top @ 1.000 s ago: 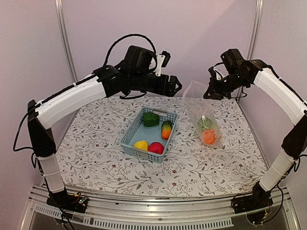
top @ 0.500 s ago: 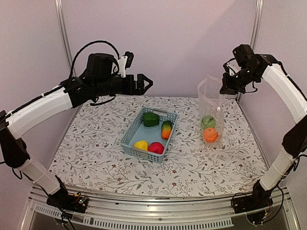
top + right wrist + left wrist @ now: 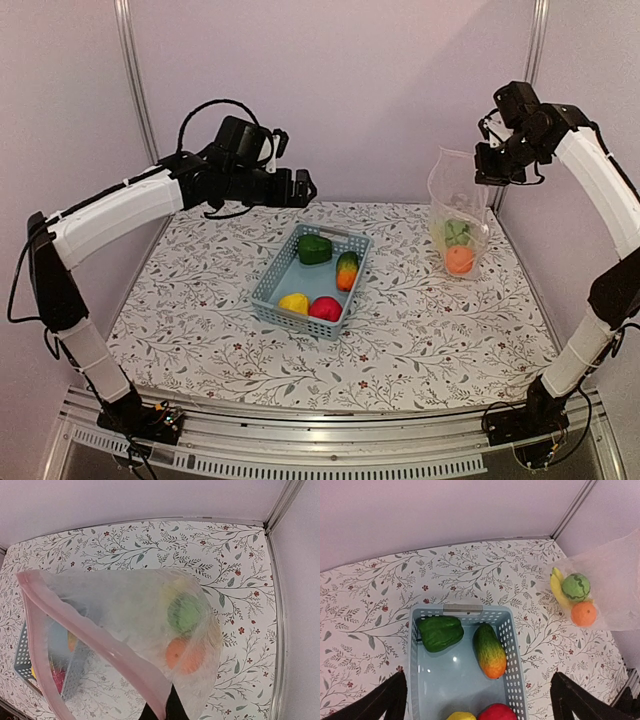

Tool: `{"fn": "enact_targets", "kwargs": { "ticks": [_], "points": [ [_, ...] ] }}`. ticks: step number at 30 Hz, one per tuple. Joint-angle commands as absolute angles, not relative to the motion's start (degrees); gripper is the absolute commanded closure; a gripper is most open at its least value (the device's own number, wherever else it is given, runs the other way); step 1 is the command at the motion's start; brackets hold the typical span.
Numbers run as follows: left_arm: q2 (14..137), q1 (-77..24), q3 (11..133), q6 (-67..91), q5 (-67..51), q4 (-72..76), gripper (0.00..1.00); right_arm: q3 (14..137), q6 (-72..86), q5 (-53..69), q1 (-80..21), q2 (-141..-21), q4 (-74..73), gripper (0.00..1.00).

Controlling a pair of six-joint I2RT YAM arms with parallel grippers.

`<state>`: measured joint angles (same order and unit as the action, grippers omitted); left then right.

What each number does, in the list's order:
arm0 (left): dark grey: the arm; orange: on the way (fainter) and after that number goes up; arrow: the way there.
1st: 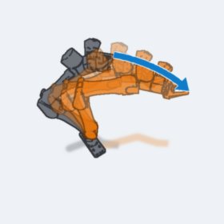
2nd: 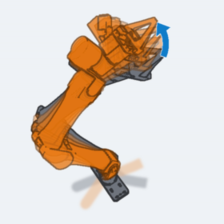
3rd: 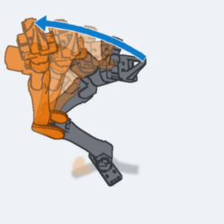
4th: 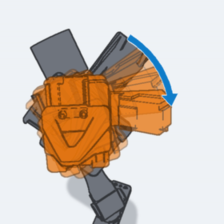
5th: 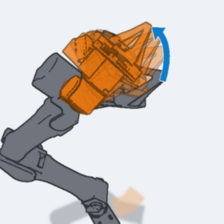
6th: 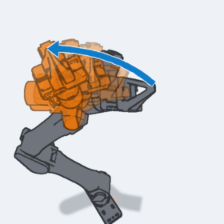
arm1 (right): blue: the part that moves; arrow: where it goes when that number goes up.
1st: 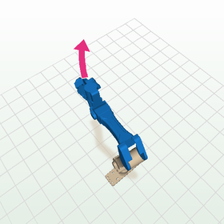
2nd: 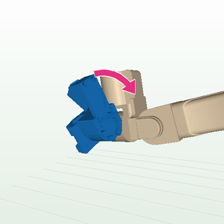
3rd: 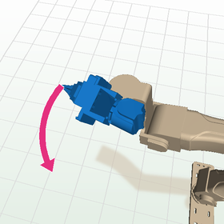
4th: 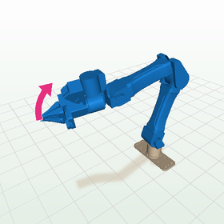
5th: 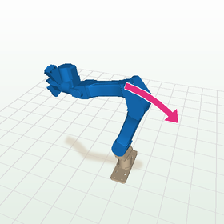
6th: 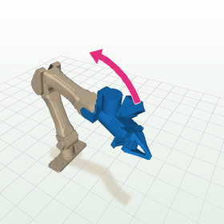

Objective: Place the food in the zip-top bag and seal the zipper
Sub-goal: Adjust the zipper food storage bag at the center of the board, then pick up the fake fruit from the bin.

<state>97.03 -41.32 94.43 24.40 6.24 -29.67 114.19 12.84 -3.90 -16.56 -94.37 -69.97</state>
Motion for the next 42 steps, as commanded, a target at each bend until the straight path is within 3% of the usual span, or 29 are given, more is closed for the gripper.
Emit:
{"fn": "enact_targets", "kwargs": {
  "ticks": [1,21,32,42],
  "points": [
    [96.1,-40.0,89.3,22.4,5.2,-31.2,0.0,108.9,12.2,-1.1,-16.3,-94.6,-66.5,1.0],
    [101.1,-40.3,86.2,20.6,-9.8,-36.0,0.16,100.5,15.6,9.5,-21.9,-95.7,-59.7,1.0],
    [104.0,-41.9,85.5,18.1,-8.8,-41.4,0.17,100.7,15.2,10.6,-22.0,-96.4,-59.7,1.0],
    [107.0,-43.1,84.9,13.4,-11.1,-43.2,0.25,100.3,15.3,11.2,-22.0,-96.5,-59.7,1.0]
  ]
}}
